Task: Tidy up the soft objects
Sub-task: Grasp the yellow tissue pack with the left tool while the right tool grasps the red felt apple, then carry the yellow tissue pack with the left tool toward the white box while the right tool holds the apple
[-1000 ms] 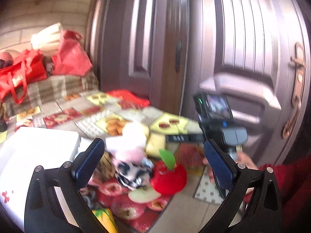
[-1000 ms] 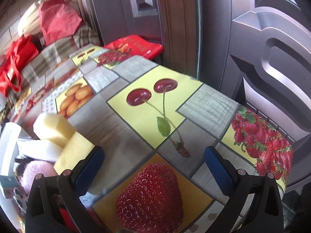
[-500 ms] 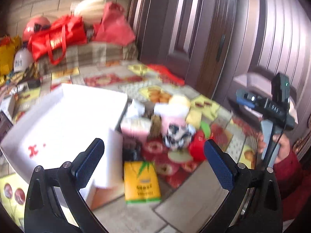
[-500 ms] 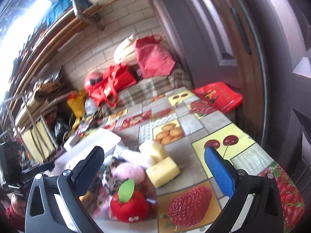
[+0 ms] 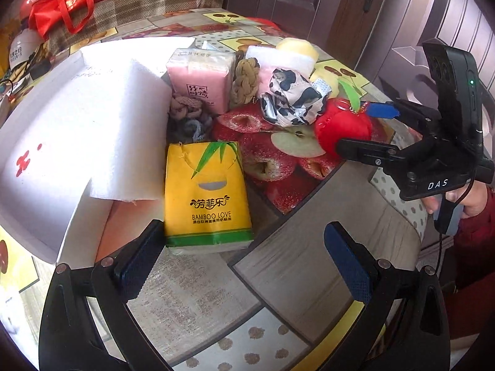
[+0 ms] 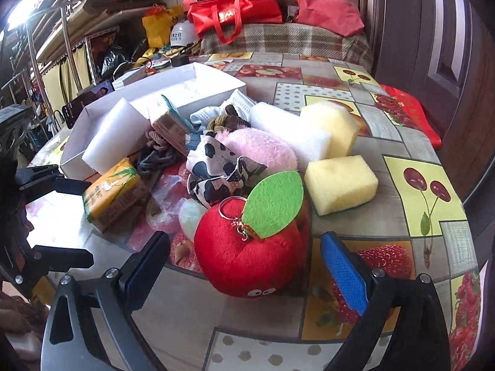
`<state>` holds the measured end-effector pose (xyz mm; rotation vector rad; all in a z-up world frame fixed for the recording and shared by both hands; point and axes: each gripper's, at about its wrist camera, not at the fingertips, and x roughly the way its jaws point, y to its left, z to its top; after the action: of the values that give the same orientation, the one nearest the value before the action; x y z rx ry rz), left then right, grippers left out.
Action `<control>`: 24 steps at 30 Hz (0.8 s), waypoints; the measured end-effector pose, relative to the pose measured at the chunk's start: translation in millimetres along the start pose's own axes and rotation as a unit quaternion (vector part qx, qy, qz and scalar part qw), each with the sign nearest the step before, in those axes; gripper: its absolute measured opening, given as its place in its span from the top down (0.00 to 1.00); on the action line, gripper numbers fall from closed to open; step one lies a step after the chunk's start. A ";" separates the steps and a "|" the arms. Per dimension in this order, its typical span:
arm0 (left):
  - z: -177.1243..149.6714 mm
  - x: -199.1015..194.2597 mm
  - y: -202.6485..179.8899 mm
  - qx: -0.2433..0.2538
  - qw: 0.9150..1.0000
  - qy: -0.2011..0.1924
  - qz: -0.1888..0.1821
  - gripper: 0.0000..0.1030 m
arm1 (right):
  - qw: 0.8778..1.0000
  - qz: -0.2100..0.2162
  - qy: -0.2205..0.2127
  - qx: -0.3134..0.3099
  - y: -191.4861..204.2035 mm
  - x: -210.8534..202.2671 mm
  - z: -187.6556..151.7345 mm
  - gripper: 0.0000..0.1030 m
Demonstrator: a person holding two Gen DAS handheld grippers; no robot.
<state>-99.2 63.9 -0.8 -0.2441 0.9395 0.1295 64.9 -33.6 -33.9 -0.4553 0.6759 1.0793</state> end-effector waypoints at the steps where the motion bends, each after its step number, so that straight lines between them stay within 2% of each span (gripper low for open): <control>1: 2.8 2.2 0.7 -0.003 1.000 0.006 0.001 0.00 | 1.000 -0.004 0.005 -0.001 0.3 3.3 0.7 0.06; 3: 6.3 7.7 1.8 -0.009 1.000 0.013 0.005 0.00 | 1.000 -0.009 0.013 -0.003 0.3 8.9 0.2 0.08; 6: 13.5 11.1 0.3 -0.008 1.000 0.013 0.012 0.01 | 0.999 -0.001 0.032 0.002 -2.0 16.9 -1.6 0.36; 8: 14.5 10.7 -0.3 -0.008 1.000 0.008 0.016 0.08 | 1.000 0.006 0.024 0.004 -2.8 12.0 -3.2 0.39; 9: 14.2 9.2 -0.2 -0.002 1.000 0.005 0.022 0.20 | 1.000 0.013 0.023 0.005 -3.7 8.4 -5.8 0.40; 10: 13.2 7.1 -0.4 0.003 1.000 0.000 0.024 0.37 | 1.000 0.017 0.022 0.005 -2.7 6.8 -6.8 0.40; 11: 11.2 4.3 0.6 0.006 1.000 -0.005 0.016 0.46 | 1.000 0.020 0.020 0.003 -1.4 3.7 -8.6 0.40; 12: 8.6 1.3 1.1 0.007 1.000 -0.008 0.003 0.51 | 1.000 0.024 0.014 0.001 -0.3 -1.6 -11.1 0.40; 13: 5.1 -2.8 0.8 0.011 1.000 -0.017 -0.002 0.51 | 1.000 0.030 0.006 0.000 0.8 -7.7 -12.8 0.40; 18: -9.5 -34.9 -10.1 0.057 0.994 -0.097 0.008 0.51 | 0.996 0.044 -0.075 0.008 2.2 -49.2 -7.4 0.40; 20: -14.7 -55.3 -12.2 0.073 0.985 -0.152 0.019 0.51 | 0.992 0.043 -0.120 0.023 -0.9 -65.3 -1.2 0.40; 24: -22.5 -83.8 -4.1 0.078 0.963 -0.250 0.061 0.51 | 0.979 0.017 -0.199 0.049 -4.2 -82.0 3.4 0.40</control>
<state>-165.0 53.7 55.1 -0.0022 0.4565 0.2184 44.6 -86.2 25.8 -0.1344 0.3806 1.1235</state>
